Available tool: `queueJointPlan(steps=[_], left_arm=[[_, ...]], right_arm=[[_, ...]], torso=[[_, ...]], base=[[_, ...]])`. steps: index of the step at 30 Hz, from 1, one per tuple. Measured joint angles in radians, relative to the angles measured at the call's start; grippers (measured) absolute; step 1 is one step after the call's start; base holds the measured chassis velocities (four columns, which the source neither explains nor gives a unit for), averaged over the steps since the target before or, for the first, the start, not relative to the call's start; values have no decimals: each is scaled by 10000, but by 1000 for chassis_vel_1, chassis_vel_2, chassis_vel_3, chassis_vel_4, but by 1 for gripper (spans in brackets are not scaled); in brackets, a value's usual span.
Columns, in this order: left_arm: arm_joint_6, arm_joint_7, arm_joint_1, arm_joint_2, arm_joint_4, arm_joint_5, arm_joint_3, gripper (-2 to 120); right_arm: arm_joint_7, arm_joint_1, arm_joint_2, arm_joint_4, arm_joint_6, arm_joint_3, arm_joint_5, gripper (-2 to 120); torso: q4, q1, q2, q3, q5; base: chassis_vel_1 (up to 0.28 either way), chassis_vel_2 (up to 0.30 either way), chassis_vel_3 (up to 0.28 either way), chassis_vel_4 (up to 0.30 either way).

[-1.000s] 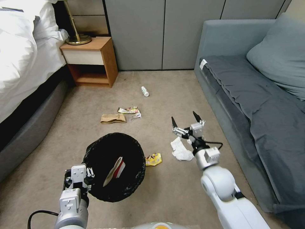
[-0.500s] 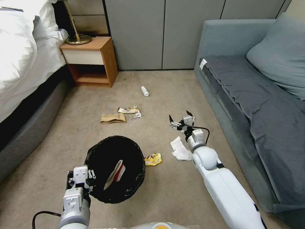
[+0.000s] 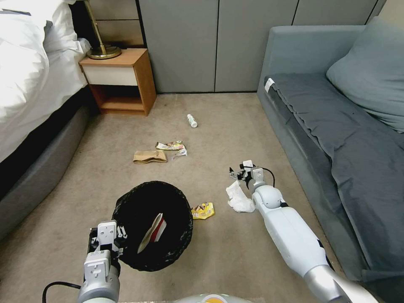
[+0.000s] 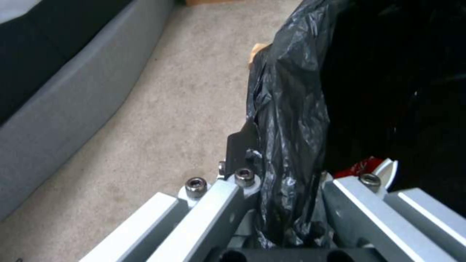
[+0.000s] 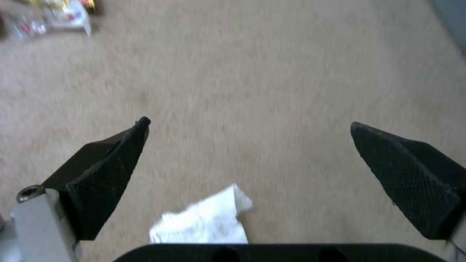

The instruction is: Pick up the trash bin, then pick up the garbage from the floor and place it into the trash bin.

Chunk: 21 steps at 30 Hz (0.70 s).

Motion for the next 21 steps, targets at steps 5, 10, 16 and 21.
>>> queueJointPlan(steps=[5,10,16,21], left_arm=[[-45,3,62,-10,-46,70,44,1],[-98,5,119,-17,-66,114,52,1],[-119,17,150,-23,-68,189,108,1],[-181,21,181,-29,-39,266,143,1]], right_arm=[[-650,263,62,-897,-260,142,-298,100],[-1056,300,140,-1448,-267,210,-431,100],[-1452,298,267,-2047,-207,325,-668,100],[-1596,303,307,-2460,-72,382,-864,100]], torso=[[0,0,0,0,-1],[0,0,0,0,0],[0,0,0,0,1],[0,-1,0,0,0]], base=[[0,0,0,0],[0,0,0,0],[0,0,0,0],[0,0,0,0]])
